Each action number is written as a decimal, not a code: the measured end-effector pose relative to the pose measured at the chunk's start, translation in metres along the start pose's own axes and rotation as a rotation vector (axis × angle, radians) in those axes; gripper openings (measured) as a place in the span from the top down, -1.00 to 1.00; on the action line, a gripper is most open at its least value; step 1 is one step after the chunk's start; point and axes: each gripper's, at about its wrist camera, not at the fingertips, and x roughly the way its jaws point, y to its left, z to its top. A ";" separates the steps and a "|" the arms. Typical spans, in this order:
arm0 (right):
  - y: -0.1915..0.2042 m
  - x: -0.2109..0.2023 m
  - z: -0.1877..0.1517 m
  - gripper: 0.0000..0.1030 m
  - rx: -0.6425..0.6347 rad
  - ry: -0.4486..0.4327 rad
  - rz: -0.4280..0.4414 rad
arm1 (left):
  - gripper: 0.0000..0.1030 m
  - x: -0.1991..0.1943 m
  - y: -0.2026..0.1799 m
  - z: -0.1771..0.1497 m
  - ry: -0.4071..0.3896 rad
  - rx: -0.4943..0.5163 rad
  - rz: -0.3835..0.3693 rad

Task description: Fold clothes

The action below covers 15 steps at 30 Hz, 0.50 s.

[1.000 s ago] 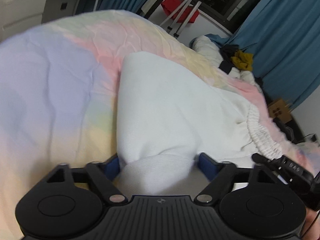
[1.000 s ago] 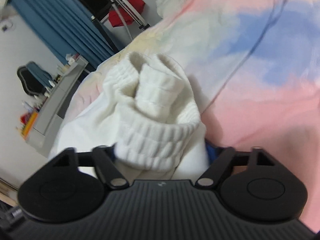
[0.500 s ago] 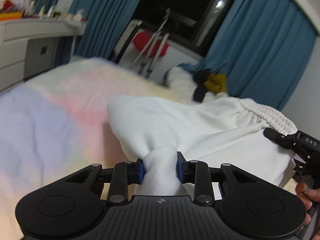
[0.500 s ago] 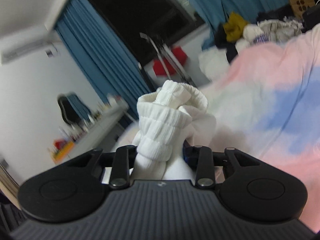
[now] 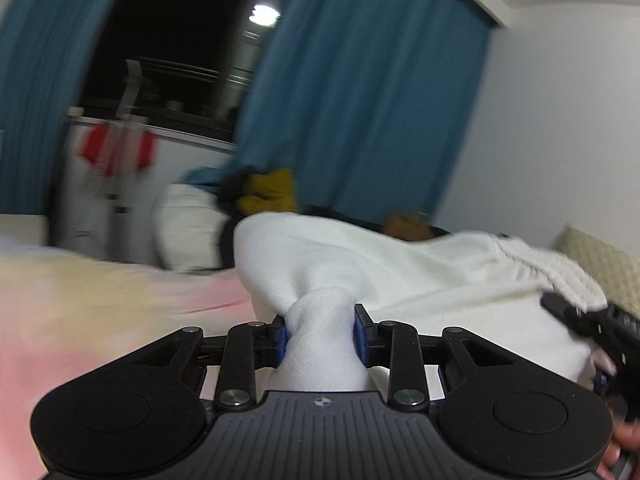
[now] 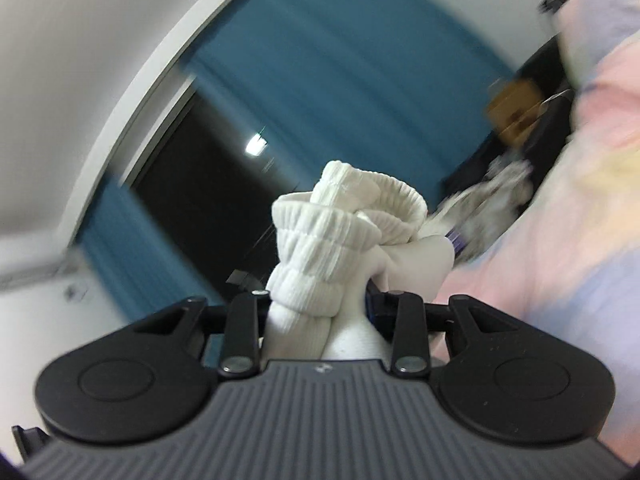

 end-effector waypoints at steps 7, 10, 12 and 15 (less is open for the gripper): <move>-0.123 0.012 -0.007 0.32 0.112 -0.174 -0.198 | 0.40 0.159 -0.047 -0.035 0.102 0.031 -0.114; -0.166 0.028 -0.021 0.32 0.088 -0.131 -0.315 | 0.48 0.200 -0.052 -0.049 0.139 0.047 -0.135; -0.189 0.038 -0.037 0.32 0.087 -0.078 -0.371 | 0.50 0.205 -0.045 -0.058 0.158 0.058 -0.127; -0.202 0.041 -0.051 0.31 0.051 -0.051 -0.423 | 0.48 0.213 -0.034 -0.071 0.186 0.076 -0.116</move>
